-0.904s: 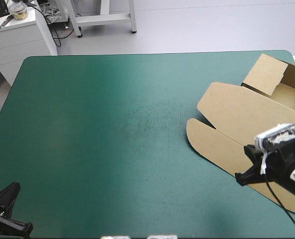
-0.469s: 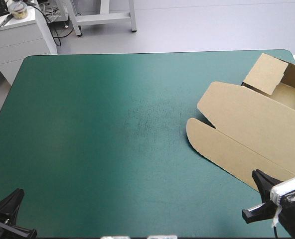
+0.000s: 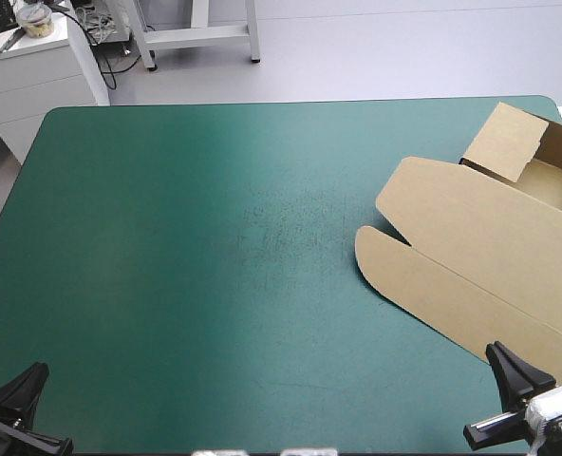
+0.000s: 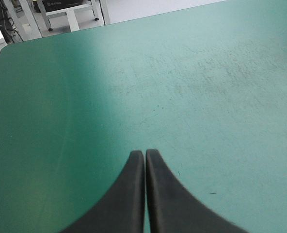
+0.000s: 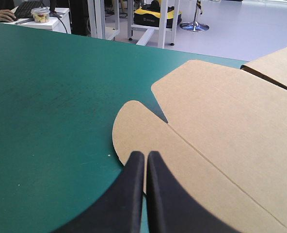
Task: Fold the box
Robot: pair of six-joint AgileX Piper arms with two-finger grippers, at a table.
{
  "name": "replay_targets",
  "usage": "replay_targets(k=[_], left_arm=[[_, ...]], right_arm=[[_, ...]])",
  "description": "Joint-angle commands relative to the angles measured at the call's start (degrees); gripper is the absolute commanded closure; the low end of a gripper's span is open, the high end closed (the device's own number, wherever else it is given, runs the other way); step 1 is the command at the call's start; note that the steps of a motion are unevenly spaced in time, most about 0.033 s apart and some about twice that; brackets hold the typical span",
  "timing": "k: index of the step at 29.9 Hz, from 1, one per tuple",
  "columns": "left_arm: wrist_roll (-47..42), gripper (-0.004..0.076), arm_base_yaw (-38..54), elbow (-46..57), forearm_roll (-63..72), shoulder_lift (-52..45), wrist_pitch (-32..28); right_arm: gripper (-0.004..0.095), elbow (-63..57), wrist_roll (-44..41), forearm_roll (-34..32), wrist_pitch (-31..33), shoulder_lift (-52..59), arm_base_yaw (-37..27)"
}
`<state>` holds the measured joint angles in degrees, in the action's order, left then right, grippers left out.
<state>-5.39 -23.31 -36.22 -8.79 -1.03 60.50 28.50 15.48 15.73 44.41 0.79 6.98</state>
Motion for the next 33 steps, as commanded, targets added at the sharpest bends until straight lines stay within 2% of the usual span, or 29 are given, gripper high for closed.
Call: replay_targets(k=[1, 8, 16, 33], left_arm=[[0.0, 0.0734, -0.1, 0.0, 0.0, -0.7, -3.6], [0.0, 0.0734, -0.1, 1.3, 0.6, -0.7, -3.7], [0.0, 0.0734, -0.1, 1.3, -0.6, -0.7, -3.2], [-0.4, 0.0734, -0.1, 1.3, -1.7, -0.7, -4.6]], right_arm=[[0.0909, 1.3, -2.6, -2.6, -3.4, 1.3, 0.3], [0.0909, 1.2, -3.5, -4.7, -1.1, 1.3, 0.3], [0.0909, -2.7, -3.6, -3.9, -3.6, 1.3, 0.3], [0.0928, -2.7, -3.7, -3.9, -3.4, 1.3, 0.3]])
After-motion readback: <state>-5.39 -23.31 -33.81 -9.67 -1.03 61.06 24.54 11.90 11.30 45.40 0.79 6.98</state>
